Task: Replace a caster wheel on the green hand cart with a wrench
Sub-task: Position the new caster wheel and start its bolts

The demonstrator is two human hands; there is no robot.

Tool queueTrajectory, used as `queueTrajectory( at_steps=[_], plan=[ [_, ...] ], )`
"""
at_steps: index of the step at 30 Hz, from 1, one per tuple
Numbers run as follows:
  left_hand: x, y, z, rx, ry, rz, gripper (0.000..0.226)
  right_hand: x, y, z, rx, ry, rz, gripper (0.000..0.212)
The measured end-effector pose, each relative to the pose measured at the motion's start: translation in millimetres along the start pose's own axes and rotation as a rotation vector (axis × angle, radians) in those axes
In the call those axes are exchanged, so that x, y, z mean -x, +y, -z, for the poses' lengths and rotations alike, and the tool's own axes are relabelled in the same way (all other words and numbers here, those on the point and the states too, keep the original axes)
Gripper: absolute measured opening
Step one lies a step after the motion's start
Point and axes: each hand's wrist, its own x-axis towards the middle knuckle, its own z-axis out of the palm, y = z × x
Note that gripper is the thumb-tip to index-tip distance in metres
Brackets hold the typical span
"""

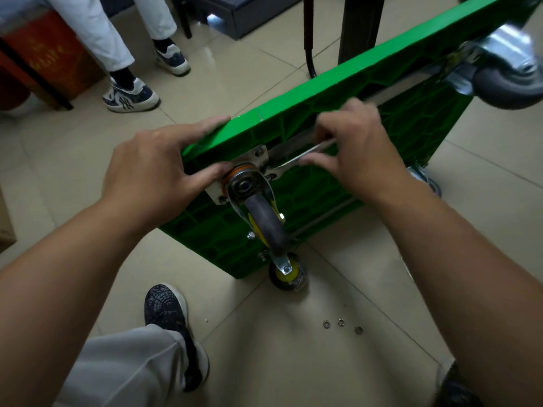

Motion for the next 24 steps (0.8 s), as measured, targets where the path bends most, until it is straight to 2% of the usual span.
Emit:
queueTrajectory(
  at_steps=[3,6,8,10,14,16,19,24],
  plan=[
    [1.1,2.6,-0.1,-0.006,0.003,0.006,0.064,-14.5,-19.3,13.8,0.178,-0.02,0.169,0.036],
    [2.3,4.5,0.3,-0.005,0.001,0.018,0.063,-7.8,-13.7,10.8,0.162,-0.025,0.163,0.037],
    [2.1,5.1,0.6,-0.011,0.001,0.023,0.063,4.1,1.9,10.7,0.031,-0.062,0.026,0.037],
    [0.7,5.2,1.2,-0.011,-0.005,0.023,0.064,21.1,16.4,8.4,-0.167,-0.074,-0.193,0.037],
    [0.0,4.8,2.7,-0.019,-0.016,0.017,0.065,62.3,14.8,-34.7,-0.854,0.112,-0.641,0.034],
    [0.2,5.1,3.0,-0.02,-0.014,0.015,0.064,75.4,7.7,-63.8,-1.043,0.151,-0.774,0.034],
    [-0.3,4.6,2.5,-0.015,-0.008,0.012,0.064,83.0,-4.2,-91.1,-1.194,0.182,-0.864,0.033],
    [0.5,2.6,2.0,-0.009,-0.012,-0.001,0.064,82.3,-15.6,-110.9,-1.234,0.099,-0.832,0.022]
  ],
)
